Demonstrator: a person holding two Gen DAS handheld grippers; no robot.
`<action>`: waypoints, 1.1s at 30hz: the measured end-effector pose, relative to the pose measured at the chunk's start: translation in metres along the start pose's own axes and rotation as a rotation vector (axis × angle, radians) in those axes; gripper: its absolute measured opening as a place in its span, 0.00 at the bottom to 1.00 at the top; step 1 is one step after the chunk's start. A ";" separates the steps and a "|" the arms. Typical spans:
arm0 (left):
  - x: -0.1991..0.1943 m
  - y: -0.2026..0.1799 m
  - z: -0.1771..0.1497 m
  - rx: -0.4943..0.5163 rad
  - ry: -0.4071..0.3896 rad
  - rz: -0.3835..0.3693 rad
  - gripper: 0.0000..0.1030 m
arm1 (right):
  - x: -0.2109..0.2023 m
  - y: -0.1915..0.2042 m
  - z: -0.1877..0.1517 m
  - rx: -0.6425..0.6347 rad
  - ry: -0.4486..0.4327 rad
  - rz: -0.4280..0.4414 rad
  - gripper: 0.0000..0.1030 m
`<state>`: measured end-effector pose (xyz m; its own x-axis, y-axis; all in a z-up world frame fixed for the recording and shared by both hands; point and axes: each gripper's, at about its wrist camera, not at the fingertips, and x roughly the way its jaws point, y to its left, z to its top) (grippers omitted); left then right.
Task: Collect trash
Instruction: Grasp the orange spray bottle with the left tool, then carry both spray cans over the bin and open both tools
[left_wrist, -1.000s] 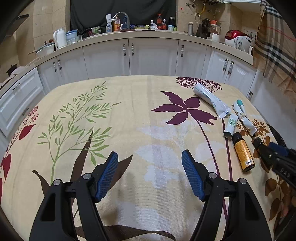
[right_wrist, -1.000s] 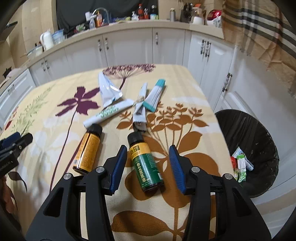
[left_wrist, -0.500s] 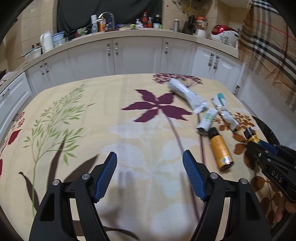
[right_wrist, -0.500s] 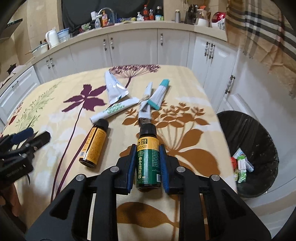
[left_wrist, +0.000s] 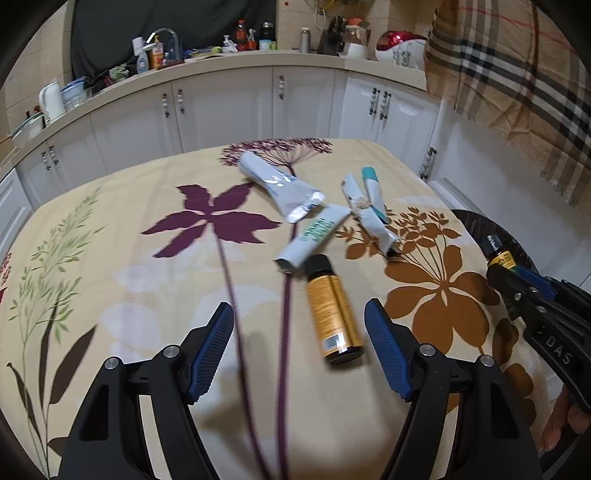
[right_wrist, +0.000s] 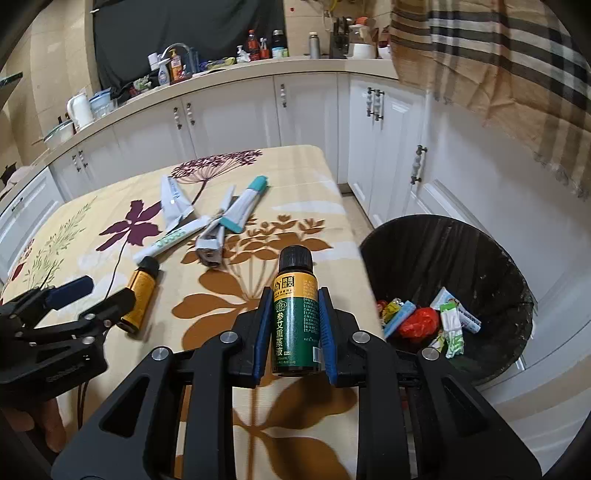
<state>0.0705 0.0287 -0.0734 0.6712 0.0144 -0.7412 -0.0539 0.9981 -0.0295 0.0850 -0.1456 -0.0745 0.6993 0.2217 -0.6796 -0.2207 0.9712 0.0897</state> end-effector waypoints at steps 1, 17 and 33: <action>0.004 -0.003 0.001 0.005 0.010 0.003 0.67 | 0.000 -0.002 0.000 0.004 -0.001 0.001 0.22; -0.001 -0.012 -0.003 0.048 -0.031 -0.010 0.24 | -0.005 -0.019 0.000 0.041 -0.038 0.014 0.22; -0.028 -0.059 0.039 0.104 -0.233 -0.105 0.24 | -0.039 -0.061 0.020 0.082 -0.202 -0.126 0.22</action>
<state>0.0839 -0.0285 -0.0250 0.8218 -0.0878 -0.5630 0.0929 0.9955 -0.0197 0.0851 -0.2114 -0.0387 0.8416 0.1031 -0.5302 -0.0728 0.9943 0.0777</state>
